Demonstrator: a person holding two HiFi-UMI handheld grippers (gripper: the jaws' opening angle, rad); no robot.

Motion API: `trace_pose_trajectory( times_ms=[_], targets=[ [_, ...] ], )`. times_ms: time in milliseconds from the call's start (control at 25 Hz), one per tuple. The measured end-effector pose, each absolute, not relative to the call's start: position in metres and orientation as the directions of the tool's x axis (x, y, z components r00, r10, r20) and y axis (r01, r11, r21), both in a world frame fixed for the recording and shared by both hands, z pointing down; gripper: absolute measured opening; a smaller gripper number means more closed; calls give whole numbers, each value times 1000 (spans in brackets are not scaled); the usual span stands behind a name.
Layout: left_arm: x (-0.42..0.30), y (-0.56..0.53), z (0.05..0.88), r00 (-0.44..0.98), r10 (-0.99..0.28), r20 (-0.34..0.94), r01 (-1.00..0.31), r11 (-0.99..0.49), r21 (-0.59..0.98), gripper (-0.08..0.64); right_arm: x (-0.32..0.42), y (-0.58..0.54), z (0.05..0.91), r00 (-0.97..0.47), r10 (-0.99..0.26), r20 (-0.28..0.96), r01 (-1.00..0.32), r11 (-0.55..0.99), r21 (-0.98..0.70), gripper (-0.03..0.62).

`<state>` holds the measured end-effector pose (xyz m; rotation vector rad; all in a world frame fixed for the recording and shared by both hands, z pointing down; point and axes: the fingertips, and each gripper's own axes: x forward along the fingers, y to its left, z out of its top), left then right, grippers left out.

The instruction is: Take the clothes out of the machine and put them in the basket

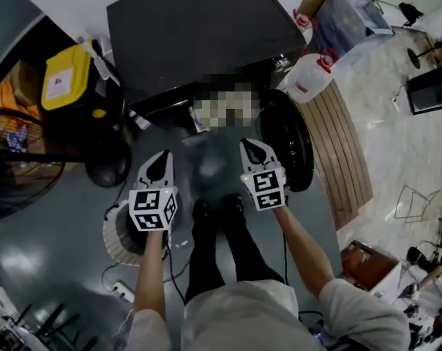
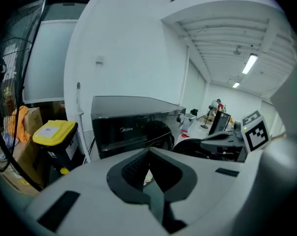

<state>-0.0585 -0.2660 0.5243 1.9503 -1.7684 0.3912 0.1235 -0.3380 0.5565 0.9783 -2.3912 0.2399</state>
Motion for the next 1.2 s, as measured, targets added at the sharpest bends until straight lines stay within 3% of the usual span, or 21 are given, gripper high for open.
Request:
trace_pose_trajectory(
  times_ms=[280,680,880,1080,1200],
  targets=[
    [-84,-253,627,60,-833,550,-987,33,157,17,108,-339,655,-589,-570,573,-679,734,31,21],
    [-100,-260,769,92,-805,586,-982,25,188,17,91,-349,795,-551,-590,590,-728,686,6,21],
    [-106,-278,820,109,-815,568,-977,17,213,17,70,-356,857,-606,-534,589,-689,722,-54,37],
    [-105,-284,855,125,-814,568,-974,9,227,17,45,-373,903,-654,-499,569,-656,748,-97,276],
    [-106,-287,863,132,-816,564,-976,-6,219,17,25,-398,918,-669,-523,528,-651,755,-78,358]
  ],
)
